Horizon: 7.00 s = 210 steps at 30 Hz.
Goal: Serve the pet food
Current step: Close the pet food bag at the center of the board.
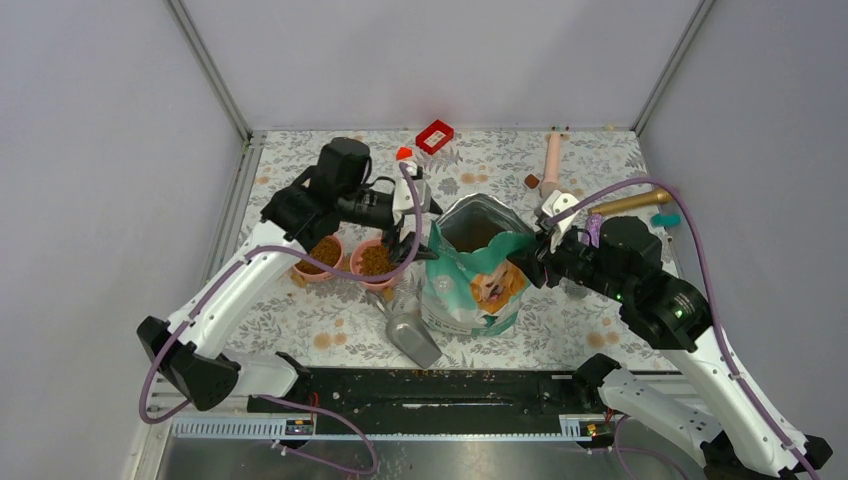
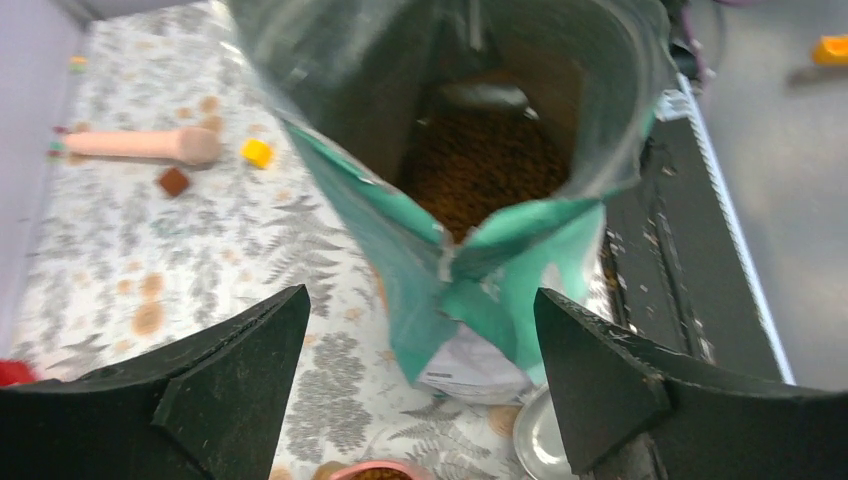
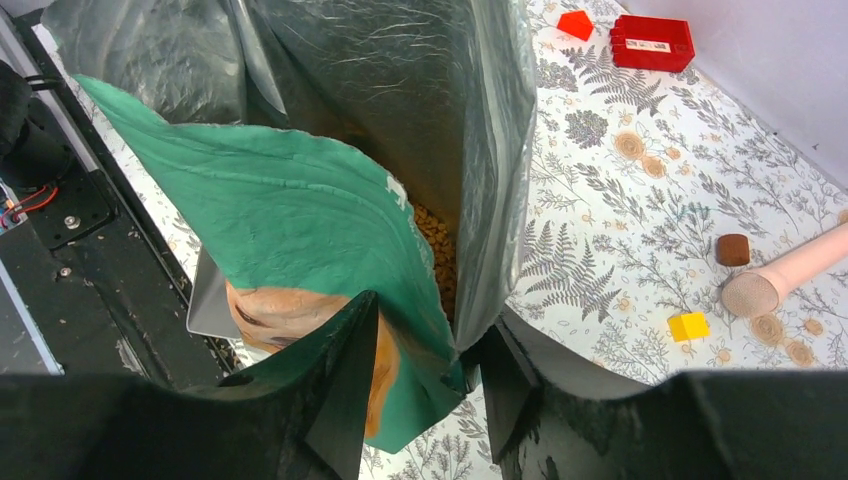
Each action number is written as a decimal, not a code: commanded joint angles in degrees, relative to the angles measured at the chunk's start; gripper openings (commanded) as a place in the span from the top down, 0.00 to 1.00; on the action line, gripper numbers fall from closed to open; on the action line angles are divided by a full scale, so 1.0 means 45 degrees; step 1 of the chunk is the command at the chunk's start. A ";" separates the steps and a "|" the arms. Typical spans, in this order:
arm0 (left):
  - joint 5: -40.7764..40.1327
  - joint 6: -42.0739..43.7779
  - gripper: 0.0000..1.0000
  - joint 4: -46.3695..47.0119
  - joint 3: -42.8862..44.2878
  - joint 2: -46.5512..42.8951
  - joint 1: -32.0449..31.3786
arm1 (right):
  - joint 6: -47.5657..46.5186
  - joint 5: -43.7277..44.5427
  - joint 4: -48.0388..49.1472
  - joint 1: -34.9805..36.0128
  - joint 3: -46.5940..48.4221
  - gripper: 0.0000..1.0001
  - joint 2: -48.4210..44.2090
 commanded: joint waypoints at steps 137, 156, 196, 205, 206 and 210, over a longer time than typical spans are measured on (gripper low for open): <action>0.3160 0.4218 1.00 -0.2428 -0.1727 -0.2203 0.0166 | -0.6217 -0.3470 -0.4945 -0.0023 0.3244 1.00 0.0957; 0.3338 0.3238 1.00 -0.1642 -0.1822 -0.2241 0.0156 | -0.7038 -0.5593 -0.5511 0.0960 0.5468 0.71 0.3781; 0.2704 0.0649 1.00 0.0937 -0.2990 -0.2989 0.0150 | -0.3481 -0.2062 -0.4372 0.3383 0.6605 1.00 0.4987; 0.2610 0.0228 1.00 0.1276 -0.3126 -0.3042 0.0149 | -0.2839 -0.1915 -0.3835 0.4271 0.6659 0.55 0.5815; 0.2652 0.0227 1.00 0.1283 -0.3146 -0.3083 0.0149 | -0.2842 -0.1837 -0.3857 0.4318 0.6713 0.55 0.5905; 0.2712 0.0276 1.00 0.1330 -0.3196 -0.3143 0.0146 | -0.2848 -0.1229 -0.4169 0.4415 0.6903 0.68 0.6287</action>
